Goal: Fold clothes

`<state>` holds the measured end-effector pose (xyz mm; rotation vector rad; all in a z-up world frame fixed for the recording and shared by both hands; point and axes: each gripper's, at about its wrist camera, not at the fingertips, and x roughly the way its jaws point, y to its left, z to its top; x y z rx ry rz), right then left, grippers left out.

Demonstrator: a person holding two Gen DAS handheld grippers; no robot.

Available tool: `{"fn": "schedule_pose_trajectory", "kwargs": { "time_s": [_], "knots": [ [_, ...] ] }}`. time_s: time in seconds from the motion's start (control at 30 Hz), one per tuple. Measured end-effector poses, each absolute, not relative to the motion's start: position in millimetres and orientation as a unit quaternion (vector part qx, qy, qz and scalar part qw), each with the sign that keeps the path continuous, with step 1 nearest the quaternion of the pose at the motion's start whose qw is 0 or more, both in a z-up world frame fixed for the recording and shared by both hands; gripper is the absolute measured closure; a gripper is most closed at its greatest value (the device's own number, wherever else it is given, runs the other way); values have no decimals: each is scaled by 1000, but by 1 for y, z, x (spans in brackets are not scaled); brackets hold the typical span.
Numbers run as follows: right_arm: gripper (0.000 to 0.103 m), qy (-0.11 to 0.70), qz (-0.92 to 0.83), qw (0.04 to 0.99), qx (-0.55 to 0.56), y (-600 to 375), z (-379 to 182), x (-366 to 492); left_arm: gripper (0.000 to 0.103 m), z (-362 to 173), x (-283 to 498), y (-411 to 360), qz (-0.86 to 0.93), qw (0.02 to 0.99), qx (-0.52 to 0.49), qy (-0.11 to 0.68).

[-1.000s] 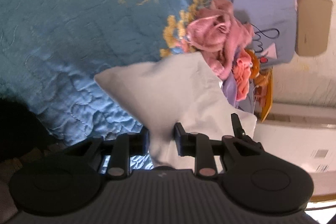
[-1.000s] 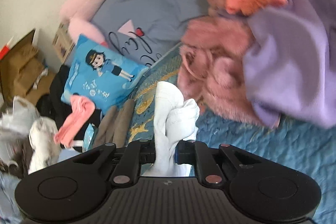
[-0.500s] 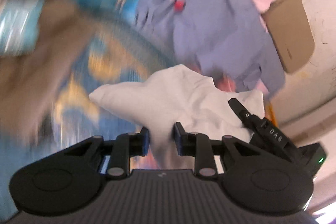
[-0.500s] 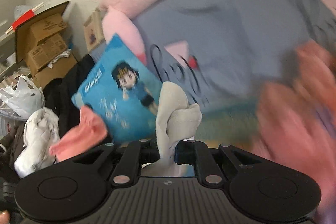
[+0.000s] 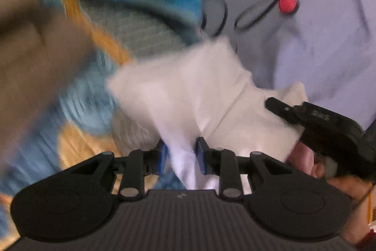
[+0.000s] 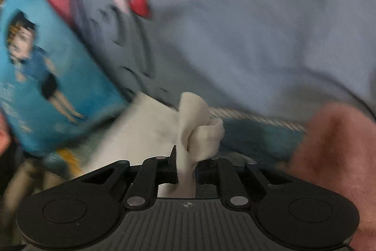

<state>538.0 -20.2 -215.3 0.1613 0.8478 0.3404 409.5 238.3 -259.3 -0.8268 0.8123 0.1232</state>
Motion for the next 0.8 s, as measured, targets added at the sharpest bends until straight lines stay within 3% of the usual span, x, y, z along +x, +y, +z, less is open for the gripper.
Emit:
{"fn": "schedule_pose_trajectory", "kwargs": {
  "time_s": [0.23, 0.37, 0.47, 0.6, 0.77, 0.8],
  "knots": [
    [89, 383, 94, 917, 65, -15, -212, 548, 68, -279, 410, 226, -10, 819, -434, 375],
    [65, 380, 7, 925, 32, -7, -206, 550, 68, -276, 414, 224, -19, 824, -418, 383],
    [63, 327, -54, 943, 25, -13, -185, 530, 66, -271, 410, 232, -23, 822, -413, 392],
    [63, 316, -14, 948, 39, -15, -162, 480, 49, -252, 379, 248, 6, 831, -390, 397],
    [55, 319, 44, 946, 43, 6, -169, 403, 44, -213, 340, 276, 50, 831, -374, 408],
    [55, 320, 46, 946, 28, 12, -176, 390, 37, -201, 329, 281, 53, 836, -364, 407]
  ]
}}
